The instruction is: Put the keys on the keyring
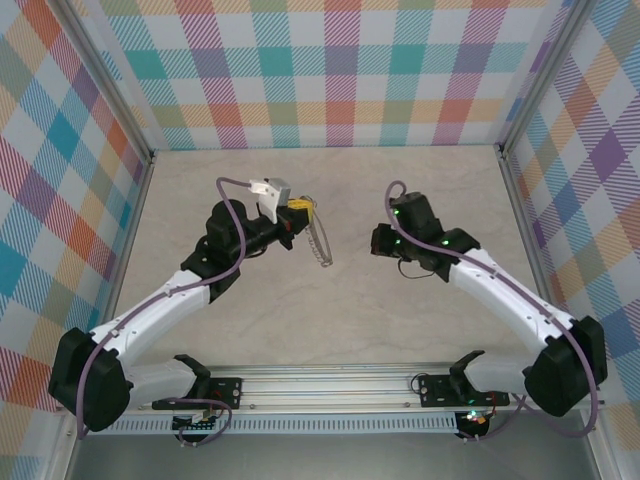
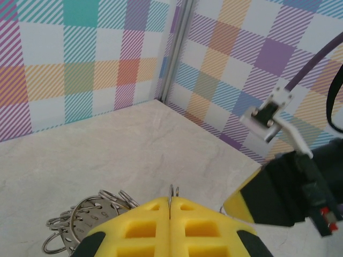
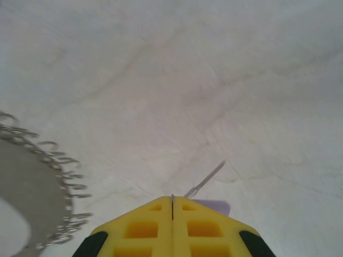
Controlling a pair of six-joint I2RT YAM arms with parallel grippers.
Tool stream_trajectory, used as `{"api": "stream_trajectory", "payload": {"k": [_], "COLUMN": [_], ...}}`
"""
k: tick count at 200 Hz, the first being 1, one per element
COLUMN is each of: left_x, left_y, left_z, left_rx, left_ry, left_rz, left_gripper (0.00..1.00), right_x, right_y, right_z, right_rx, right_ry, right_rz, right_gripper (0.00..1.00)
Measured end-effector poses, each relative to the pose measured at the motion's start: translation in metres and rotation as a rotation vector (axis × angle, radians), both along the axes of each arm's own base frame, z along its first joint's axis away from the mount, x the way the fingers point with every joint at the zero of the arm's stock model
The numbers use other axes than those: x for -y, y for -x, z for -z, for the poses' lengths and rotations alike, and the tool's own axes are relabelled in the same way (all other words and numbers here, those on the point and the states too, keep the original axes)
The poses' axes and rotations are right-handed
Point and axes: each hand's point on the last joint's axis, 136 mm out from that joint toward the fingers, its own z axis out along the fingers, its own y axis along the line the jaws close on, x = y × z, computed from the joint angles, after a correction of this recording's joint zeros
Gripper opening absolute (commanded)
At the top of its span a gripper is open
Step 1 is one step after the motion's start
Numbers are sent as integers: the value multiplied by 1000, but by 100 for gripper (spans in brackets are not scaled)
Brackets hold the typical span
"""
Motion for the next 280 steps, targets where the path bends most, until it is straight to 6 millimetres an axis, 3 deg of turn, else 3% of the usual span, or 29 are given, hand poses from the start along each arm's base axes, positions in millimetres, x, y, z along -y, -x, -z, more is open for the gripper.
{"api": "stream_trajectory", "payload": {"k": [85,146,224,280], "left_x": [26,42,57,64], "left_y": [3,13,20,26], "left_z": [-28,-36,-44,-43], "left_rx": [25,58,88,99], "left_ry": [-1,-35,-53,-66], "left_rz": [151,272,381,430], "left_gripper": [0,0,0,0], "right_x": [7,-5,-17,-23], "right_y": [-10,16,36,33], "right_z": [-85,-143,-165,-164], "right_rx": [220,418,517,520], "right_ry": [-341,-449,-496,-517], "right_rz": [-144,-354,-512,-559], "right_gripper": [0,0,0,0]}}
